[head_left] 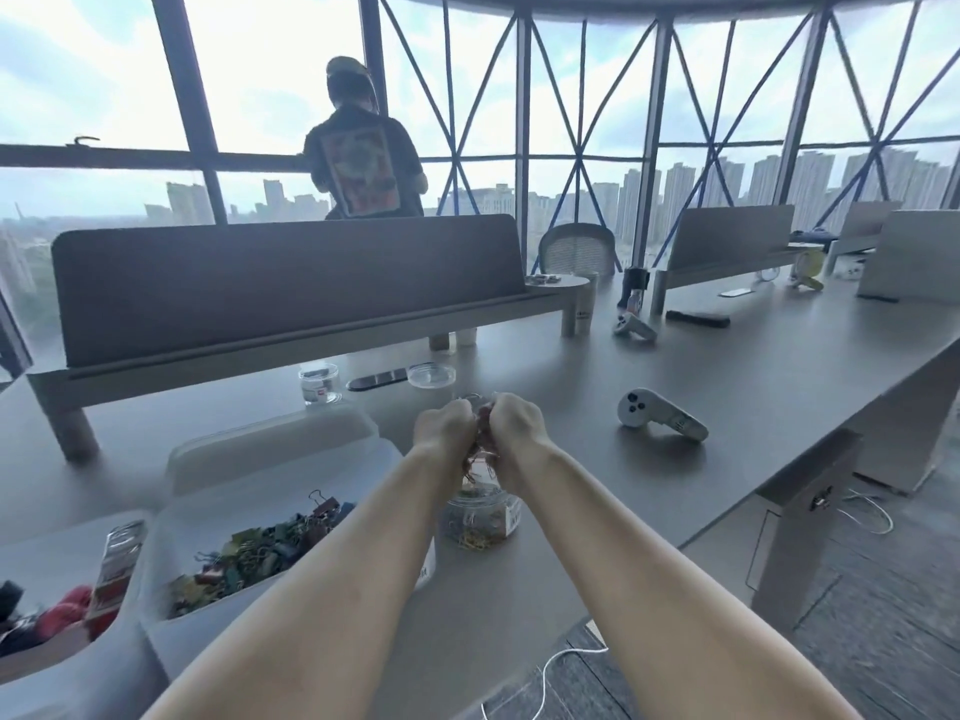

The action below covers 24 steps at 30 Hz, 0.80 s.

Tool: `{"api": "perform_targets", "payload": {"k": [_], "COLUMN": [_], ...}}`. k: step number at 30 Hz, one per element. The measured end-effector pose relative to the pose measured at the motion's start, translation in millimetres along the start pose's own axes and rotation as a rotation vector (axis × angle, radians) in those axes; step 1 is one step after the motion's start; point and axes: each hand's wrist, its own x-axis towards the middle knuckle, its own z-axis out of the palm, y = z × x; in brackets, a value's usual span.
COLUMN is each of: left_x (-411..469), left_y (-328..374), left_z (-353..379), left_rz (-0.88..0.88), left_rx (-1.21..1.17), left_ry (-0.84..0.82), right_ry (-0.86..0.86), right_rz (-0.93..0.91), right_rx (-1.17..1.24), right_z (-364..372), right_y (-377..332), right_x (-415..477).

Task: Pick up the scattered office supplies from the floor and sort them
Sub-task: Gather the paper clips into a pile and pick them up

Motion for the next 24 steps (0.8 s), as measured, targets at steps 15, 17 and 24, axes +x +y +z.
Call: {"api": "perform_targets", "payload": {"k": [15,17,24], "left_x": [-2,-4,-20], "left_y": [25,28,36], "left_z": [-28,-33,-48], "left_rz": [-0.166,-0.171,-0.149], "left_rx": [0.062,0.049,0.043], "left_ry": [-0.230,-0.248,-0.331], "right_ry": [-0.152,-0.156,-0.121], "right_rz": [0.054,0.054,-0.020], "right_rx": [-0.096,-0.136,-0.279], "right_z": [-9,-9,-11], "right_y": [-17,-18,-23], "right_x": [-15,-16,-27]}}
